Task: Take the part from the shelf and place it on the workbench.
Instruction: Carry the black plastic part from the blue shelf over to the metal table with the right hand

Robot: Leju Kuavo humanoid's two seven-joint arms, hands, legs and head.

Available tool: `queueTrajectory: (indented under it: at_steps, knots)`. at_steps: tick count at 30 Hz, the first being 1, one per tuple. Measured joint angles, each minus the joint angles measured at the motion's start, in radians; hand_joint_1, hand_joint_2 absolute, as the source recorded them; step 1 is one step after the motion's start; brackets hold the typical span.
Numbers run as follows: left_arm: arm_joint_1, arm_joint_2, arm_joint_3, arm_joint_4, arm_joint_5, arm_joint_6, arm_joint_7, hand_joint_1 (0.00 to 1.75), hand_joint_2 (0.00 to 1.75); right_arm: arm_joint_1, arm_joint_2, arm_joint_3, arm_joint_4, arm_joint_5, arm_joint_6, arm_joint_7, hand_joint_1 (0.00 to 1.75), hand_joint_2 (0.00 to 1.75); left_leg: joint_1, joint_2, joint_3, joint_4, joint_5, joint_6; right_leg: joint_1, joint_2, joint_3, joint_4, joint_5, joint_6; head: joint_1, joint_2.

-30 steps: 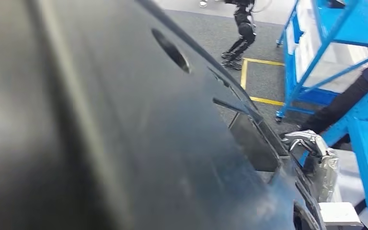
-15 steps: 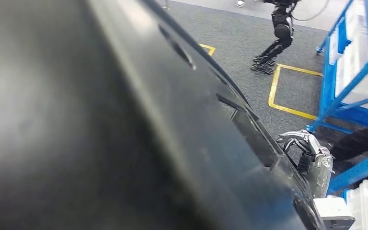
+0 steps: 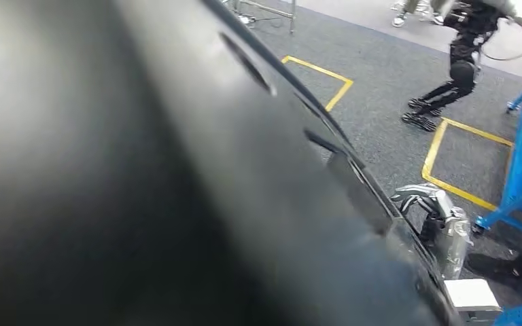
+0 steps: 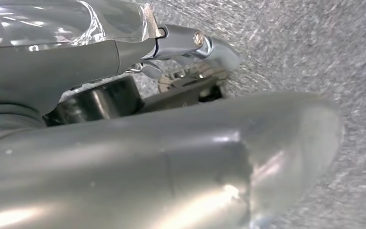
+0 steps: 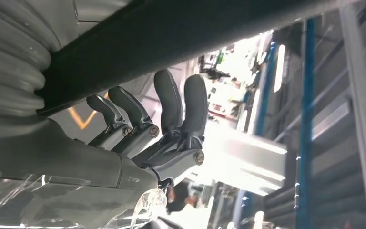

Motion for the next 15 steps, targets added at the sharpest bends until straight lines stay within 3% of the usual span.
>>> queueTrajectory:
  at_steps: [2,3,4,5,7,9,11,13,15]
  knots:
    - [-0.002,-0.001,0.0,0.0,0.0,0.0,0.004,0.0,0.0,0.004,0.001,-0.001,0.002,-0.003,0.0,-0.005,1.75,1.75,0.001,-0.028,0.003,0.0,-0.001,0.005,0.0,0.025,-0.078,0.129,-0.039,0.002,0.0,0.0]
    - [-0.001,-0.001,0.0,0.0,0.0,0.001,0.007,0.0,0.0,0.006,0.001,-0.001,0.003,-0.004,0.0,-0.006,1.75,1.75,0.001,-0.043,0.005,0.001,-0.002,0.005,0.0,0.028,-0.102,0.154,-0.034,0.003,0.0,0.0]
    - [0.0,-0.001,0.0,0.0,0.0,0.002,0.011,0.0,0.0,0.007,0.002,-0.002,0.004,-0.005,0.0,-0.008,1.75,1.75,0.001,-0.06,0.008,0.001,-0.003,0.004,0.0,0.03,-0.105,0.137,-0.006,0.003,0.0,0.0]
    - [0.001,-0.001,0.0,0.0,0.0,0.004,0.015,0.0,0.0,0.008,0.003,-0.002,0.004,-0.007,0.0,-0.01,1.75,1.75,0.002,-0.076,0.012,0.002,-0.005,0.003,-0.002,0.037,-0.088,0.082,0.036,0.003,0.0,0.0]
    - [0.001,-0.001,0.0,0.0,-0.001,0.006,0.027,0.0,0.0,0.012,0.003,-0.004,0.005,-0.012,-0.001,-0.015,1.75,1.75,0.002,-0.105,0.016,0.005,-0.01,-0.005,-0.007,0.08,-0.036,-0.059,0.111,0.003,-0.001,0.0]
    - [0.0,0.0,0.0,0.0,-0.005,0.009,0.039,0.0,0.0,0.016,0.005,-0.006,0.006,-0.015,-0.001,-0.018,1.75,1.75,0.002,-0.125,0.012,0.007,-0.012,-0.014,-0.009,0.107,-0.01,-0.123,0.132,-0.003,-0.002,0.0]
    - [0.003,0.001,-0.001,0.0,-0.008,0.011,0.048,0.0,0.0,0.017,0.007,-0.006,0.007,-0.016,-0.001,-0.02,1.75,1.75,0.004,-0.141,0.007,0.007,-0.011,-0.022,-0.007,0.088,-0.009,-0.127,0.132,-0.014,-0.004,0.0]
    - [0.005,0.003,-0.003,0.0,-0.01,0.012,0.05,0.0,0.0,0.018,0.009,-0.007,0.008,-0.016,-0.001,-0.021,1.75,1.75,0.002,-0.106,-0.006,0.033,-0.028,-0.033,-0.008,0.065,-0.007,-0.129,0.134,-0.025,-0.008,0.0]
    - [0.002,0.003,-0.007,0.0,-0.012,0.013,0.051,0.0,0.0,0.024,0.011,-0.01,0.008,-0.016,-0.001,-0.021,1.75,1.75,0.004,-0.043,-0.053,0.136,-0.084,-0.046,-0.008,0.045,-0.005,-0.13,0.132,-0.035,-0.012,-0.001]
